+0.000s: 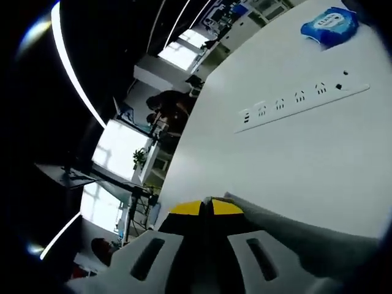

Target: Fold the towel on the table until its edges align and the towel forms a compact rectangular stack.

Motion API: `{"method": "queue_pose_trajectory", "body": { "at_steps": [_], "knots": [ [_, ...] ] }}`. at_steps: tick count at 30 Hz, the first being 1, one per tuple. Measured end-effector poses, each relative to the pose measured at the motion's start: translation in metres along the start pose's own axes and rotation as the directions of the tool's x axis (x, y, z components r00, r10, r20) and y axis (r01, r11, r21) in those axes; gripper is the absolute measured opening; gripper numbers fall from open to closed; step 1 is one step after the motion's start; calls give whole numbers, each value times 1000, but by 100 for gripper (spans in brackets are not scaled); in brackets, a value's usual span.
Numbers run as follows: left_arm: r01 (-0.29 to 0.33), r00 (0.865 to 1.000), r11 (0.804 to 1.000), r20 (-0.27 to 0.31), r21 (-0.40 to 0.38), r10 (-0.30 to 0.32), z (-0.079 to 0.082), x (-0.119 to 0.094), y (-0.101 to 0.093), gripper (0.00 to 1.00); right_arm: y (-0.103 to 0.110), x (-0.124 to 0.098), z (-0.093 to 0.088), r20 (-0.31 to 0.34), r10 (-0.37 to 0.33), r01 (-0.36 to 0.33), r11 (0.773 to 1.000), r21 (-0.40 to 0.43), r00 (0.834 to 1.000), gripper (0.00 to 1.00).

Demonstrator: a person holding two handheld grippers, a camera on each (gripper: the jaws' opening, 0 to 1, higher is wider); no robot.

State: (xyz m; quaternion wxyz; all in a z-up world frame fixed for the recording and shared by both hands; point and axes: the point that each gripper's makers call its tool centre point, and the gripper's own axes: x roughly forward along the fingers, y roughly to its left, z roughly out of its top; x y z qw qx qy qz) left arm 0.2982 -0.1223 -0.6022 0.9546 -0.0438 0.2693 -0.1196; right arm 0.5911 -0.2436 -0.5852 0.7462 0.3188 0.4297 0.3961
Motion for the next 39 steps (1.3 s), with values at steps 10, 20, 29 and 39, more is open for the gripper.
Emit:
{"method": "queue_pose_trajectory", "body": {
  "at_steps": [10, 20, 29, 39],
  "knots": [
    [-64, 998, 997, -6, 34, 64, -7, 0, 13, 13, 9, 1, -9, -2, 25, -25, 999, -37, 1000, 4],
    [-84, 996, 996, -8, 35, 84, -10, -3, 13, 16, 6, -7, -8, 11, 35, -35, 999, -21, 999, 12],
    [-67, 998, 995, 7, 73, 67, 1, 0, 2, 17, -9, -33, -23, -3, -24, 24, 998, -53, 1000, 12],
    [-3, 1000, 986, 5, 169, 2, 21, -7, -10, 19, -19, -67, -63, -161, -113, 70, 965, -252, 980, 13]
  ]
}}
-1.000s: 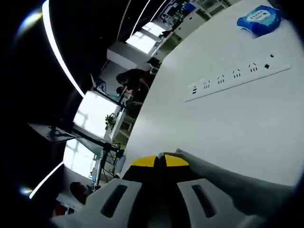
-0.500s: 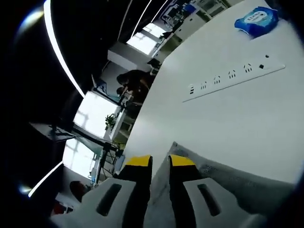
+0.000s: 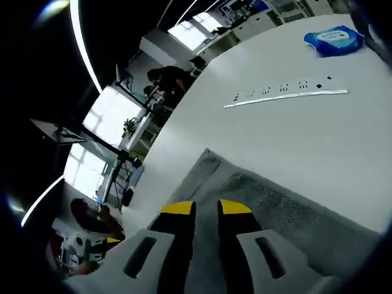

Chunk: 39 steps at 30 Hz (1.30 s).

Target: Fold the towel on the table until its edges align and the towel forms a compact rectangular stack.

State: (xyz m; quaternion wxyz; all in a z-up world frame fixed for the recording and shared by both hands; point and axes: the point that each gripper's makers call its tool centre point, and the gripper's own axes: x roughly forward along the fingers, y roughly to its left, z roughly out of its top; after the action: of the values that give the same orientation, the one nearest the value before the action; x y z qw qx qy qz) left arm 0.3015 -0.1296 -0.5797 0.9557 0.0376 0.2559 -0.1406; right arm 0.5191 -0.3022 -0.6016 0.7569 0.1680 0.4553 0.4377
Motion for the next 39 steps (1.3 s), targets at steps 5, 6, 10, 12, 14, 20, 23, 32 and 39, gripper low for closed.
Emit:
{"method": "queue_pose_trajectory", "body": {
  "at_steps": [5, 6, 10, 12, 14, 20, 23, 32, 39],
  "knots": [
    [90, 996, 996, -14, 1, -90, 10, -2, -16, 21, 2, -18, -23, -72, -36, 22, 983, -180, 997, 14],
    [121, 993, 993, -14, -1, -121, 12, -2, -24, 21, -1, -24, -33, -116, -59, 27, 965, -260, 991, 14],
    [217, 976, 971, -53, 100, -212, 18, 3, -56, 22, -13, -50, -67, -236, -177, 24, 844, -536, 955, 15],
    [263, 964, 954, -67, 143, -256, 25, 7, -74, 22, -11, -60, -76, -233, -178, 20, 833, -552, 956, 14],
    [300, 954, 939, -70, 169, -292, 32, 10, -90, 22, -6, -71, -78, -200, -158, 31, 851, -525, 967, 14],
    [390, 919, 896, -39, 209, -391, 58, 18, -144, 22, -2, -99, -78, -75, -154, 101, 876, -472, 985, 15],
    [431, 901, 861, -80, 270, -426, 58, 21, -169, 22, -1, -112, -88, -52, -167, 121, 862, -493, 985, 14],
    [652, 757, 669, -352, 356, -551, 15, 53, -238, 17, -43, -125, -111, -127, -317, 199, 811, -550, 940, 7],
    [645, 751, 720, -390, 256, -533, -11, 73, -264, 11, -45, -108, -99, -141, -341, 194, 776, -600, 929, 0]
  ]
}}
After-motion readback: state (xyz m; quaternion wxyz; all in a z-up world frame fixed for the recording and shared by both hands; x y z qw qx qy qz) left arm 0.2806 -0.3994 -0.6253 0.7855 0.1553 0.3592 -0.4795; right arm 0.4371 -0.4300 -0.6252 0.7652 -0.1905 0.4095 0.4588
